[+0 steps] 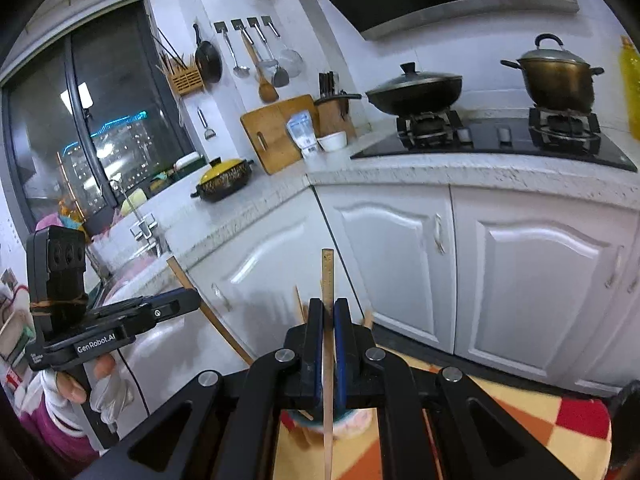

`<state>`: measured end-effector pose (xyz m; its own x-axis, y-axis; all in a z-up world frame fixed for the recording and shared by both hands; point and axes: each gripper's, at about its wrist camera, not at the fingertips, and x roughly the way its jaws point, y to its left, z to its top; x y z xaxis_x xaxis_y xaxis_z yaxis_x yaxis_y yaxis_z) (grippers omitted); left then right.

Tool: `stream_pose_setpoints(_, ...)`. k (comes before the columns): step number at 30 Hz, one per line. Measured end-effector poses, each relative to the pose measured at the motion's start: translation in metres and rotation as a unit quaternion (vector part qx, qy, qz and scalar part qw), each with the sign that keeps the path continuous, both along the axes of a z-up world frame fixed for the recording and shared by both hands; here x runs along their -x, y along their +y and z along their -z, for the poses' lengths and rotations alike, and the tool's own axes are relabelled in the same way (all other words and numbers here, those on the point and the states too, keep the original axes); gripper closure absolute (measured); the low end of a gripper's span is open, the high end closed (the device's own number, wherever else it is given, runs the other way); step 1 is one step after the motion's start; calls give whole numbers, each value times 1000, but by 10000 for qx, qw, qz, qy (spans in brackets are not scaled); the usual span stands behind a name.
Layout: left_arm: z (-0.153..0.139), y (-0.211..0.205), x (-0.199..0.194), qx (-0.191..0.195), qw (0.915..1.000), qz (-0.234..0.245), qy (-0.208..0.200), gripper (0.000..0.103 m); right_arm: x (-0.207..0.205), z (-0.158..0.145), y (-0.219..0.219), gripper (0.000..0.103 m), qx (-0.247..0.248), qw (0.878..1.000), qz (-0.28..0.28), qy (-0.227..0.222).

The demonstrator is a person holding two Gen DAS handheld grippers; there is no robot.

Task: Organize utensils
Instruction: 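Lift chopsticks and lower them into the rose cup with both tools, then open both tools to release the chopsticks into the rose cup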

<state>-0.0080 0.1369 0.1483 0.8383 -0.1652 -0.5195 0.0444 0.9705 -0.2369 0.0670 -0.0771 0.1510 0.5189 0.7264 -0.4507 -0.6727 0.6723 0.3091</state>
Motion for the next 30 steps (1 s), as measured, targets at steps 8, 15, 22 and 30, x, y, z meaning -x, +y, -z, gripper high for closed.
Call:
stream_pose_setpoints(8,16,17,-32,-327,9990,-275,106,97,-38,2,51,98,-62,9999,79,48)
stream_pose_setpoints(15,58,12,-42,-617,9966,-412,368,97,-53,30,85,98,148,9997,181,23)
stream_pose_setpoints(22,91,14,-48,-440,9960,-364,685,97,-59,72,90,98,390,9986,162,313)
stream_pose_setpoints(30,105,13,-47,-291,9954,-486,769,97,-51,107,85,98,670,9957,-64,634)
